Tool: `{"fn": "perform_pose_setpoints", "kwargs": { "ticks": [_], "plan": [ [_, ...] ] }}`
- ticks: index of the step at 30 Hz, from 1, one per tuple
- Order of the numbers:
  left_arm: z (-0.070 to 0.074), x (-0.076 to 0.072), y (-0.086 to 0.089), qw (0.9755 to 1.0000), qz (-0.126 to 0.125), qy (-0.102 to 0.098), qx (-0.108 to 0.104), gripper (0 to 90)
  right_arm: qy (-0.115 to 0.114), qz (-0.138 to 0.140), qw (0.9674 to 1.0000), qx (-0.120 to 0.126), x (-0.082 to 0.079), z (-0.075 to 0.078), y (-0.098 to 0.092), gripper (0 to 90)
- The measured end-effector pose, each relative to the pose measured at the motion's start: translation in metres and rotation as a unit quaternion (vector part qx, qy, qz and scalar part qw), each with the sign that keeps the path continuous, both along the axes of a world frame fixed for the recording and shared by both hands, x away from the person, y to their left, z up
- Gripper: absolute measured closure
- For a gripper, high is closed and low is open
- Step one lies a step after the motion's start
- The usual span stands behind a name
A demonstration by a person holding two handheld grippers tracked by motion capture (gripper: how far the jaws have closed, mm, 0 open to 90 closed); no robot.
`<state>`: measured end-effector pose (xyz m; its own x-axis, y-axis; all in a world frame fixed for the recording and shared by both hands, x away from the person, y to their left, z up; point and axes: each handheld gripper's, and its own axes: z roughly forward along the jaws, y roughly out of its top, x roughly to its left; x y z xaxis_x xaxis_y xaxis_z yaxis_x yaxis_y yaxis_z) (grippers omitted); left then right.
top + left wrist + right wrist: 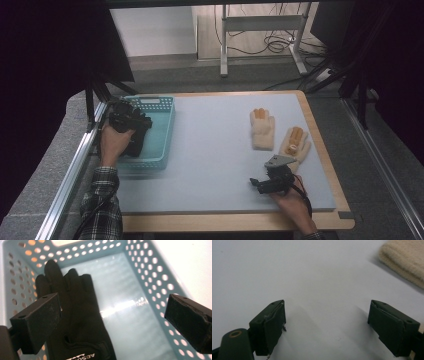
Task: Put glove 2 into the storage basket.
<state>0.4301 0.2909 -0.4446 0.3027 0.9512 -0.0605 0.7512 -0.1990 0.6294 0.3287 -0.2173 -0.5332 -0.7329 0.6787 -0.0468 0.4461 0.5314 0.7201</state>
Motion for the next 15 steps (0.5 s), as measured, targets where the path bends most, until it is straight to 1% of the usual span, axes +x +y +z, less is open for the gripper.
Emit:
{"fn": "perform_pose_setpoints", "kwargs": {
  "ticks": [4,8,9,10,13,15],
  "plan": [
    [0.006,-0.005,-0.009,0.9997,-0.017,-0.014,0.006,0.9,0.000,0.000,1.0000,0.000,0.000,0.000,0.000,14.4],
    [0.011,-0.011,-0.018,0.9992,-0.031,-0.026,-0.001,0.5,0.000,0.000,1.0000,0.000,0.000,0.000,0.000,14.3],
    [0.014,-0.014,-0.023,0.9988,-0.039,-0.031,-0.004,0.4,0.001,0.000,1.0000,0.000,0.000,0.000,0.000,14.3],
    [0.014,-0.014,-0.023,0.9988,-0.039,-0.031,-0.004,0.3,0.001,0.000,1.0000,0.000,0.000,0.000,0.000,14.3],
    [0.019,-0.021,-0.034,0.9977,-0.056,-0.039,-0.002,0.0,0.000,0.000,1.0000,0.000,0.000,0.000,0.000,14.4],
    [0.020,-0.022,-0.037,0.9973,-0.060,-0.042,-0.001,0.0,0.000,0.000,1.0000,0.000,0.000,0.000,0.000,14.4]
  ]
}}
